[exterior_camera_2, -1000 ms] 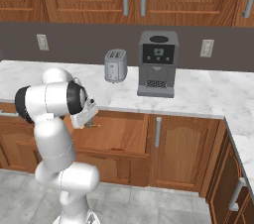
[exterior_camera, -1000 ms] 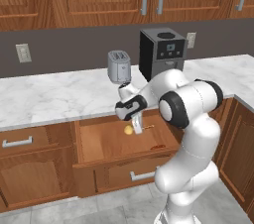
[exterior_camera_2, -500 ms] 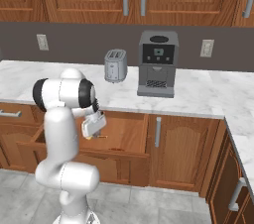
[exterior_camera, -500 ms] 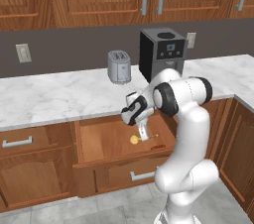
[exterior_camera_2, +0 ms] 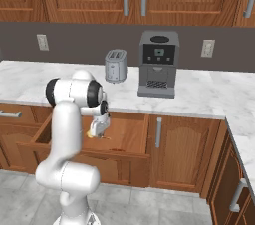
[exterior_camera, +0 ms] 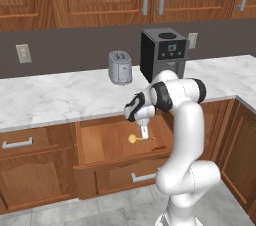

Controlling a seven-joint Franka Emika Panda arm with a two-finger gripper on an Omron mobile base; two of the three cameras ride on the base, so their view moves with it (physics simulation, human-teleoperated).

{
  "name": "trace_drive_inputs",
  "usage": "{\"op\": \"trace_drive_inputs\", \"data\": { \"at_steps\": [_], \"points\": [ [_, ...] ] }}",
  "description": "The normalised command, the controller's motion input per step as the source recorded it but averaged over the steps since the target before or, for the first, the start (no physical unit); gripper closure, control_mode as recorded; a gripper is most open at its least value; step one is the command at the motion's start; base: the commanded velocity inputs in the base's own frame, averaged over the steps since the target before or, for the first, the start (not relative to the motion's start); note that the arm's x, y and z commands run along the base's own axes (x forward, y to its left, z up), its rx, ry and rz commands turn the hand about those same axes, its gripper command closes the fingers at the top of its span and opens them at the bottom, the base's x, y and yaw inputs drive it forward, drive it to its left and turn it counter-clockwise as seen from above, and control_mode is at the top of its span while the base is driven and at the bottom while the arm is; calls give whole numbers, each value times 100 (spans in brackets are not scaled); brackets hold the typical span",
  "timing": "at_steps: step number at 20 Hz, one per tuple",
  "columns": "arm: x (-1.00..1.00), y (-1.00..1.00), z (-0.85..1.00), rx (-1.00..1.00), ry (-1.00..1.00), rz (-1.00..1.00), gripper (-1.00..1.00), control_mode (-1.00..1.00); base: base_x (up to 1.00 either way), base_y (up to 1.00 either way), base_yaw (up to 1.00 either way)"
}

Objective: Pick up the metallic utensils from the counter and place them in the open drawer. Make sure not to pick up any wooden utensils.

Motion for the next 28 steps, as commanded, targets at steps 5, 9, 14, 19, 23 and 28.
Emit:
{"op": "trace_drive_inputs", "data": {
  "at_steps": [5, 9, 14, 19, 23, 28],
  "points": [
    [57, 0, -66, 1, 0, 0, 100, -100, 0, 0, 0],
    [52, 0, -88, 0, 0, 0, 100, -100, 0, 0, 0],
    [57, 3, -80, 0, 0, 0, 100, -100, 0, 0, 0],
    [49, 0, -63, 0, -1, 1, -100, -100, 0, 0, 0],
    [-15, 0, 8, 0, -1, 0, -100, -100, 0, 0, 0],
    [-81, -3, 87, 1, -8, -2, -100, -100, 0, 0, 0]
  ]
}}
